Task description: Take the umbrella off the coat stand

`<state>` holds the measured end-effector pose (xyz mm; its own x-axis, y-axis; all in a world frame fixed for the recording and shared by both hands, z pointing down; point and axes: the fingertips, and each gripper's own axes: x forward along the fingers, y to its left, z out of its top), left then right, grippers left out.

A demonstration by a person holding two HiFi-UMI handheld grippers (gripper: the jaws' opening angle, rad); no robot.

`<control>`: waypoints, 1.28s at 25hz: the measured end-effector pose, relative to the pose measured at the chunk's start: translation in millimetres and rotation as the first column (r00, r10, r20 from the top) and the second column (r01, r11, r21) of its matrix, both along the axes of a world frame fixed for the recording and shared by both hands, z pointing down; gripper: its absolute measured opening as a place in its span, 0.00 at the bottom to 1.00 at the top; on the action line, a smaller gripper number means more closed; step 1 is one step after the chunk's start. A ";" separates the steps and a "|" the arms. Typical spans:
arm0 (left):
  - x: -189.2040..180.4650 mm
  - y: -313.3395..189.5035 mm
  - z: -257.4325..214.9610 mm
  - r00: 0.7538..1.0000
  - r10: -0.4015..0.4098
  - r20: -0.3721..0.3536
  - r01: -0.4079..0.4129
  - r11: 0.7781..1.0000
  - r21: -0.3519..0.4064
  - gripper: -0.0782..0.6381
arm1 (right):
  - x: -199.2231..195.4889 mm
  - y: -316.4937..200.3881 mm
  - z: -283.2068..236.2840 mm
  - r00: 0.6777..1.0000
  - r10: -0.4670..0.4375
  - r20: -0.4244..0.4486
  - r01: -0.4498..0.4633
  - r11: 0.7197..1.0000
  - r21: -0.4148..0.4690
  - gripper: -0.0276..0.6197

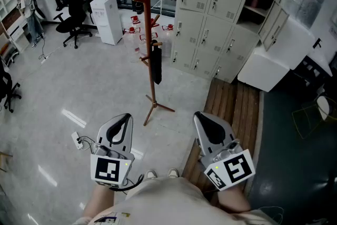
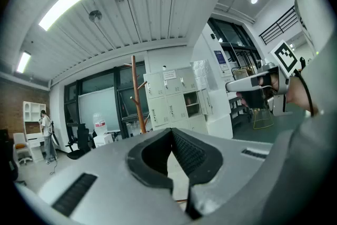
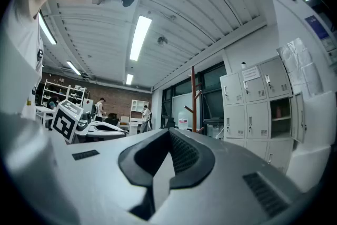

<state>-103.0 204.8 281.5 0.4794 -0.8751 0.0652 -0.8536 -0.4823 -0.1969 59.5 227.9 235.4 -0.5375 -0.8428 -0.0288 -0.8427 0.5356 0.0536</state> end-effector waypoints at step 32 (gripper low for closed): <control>69.3 -1.2 22.4 0.999 -0.027 0.035 0.029 0.998 -0.061 0.12 | 45.1 -19.4 27.9 0.987 -0.151 0.048 0.153 0.987 -0.047 0.05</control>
<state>-33.7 203.7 303.9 0.4517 -0.8818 0.1357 -0.8600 -0.4708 -0.1968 104.6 208.5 263.4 -0.6589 -0.7521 -0.0147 -0.7520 0.6590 -0.0118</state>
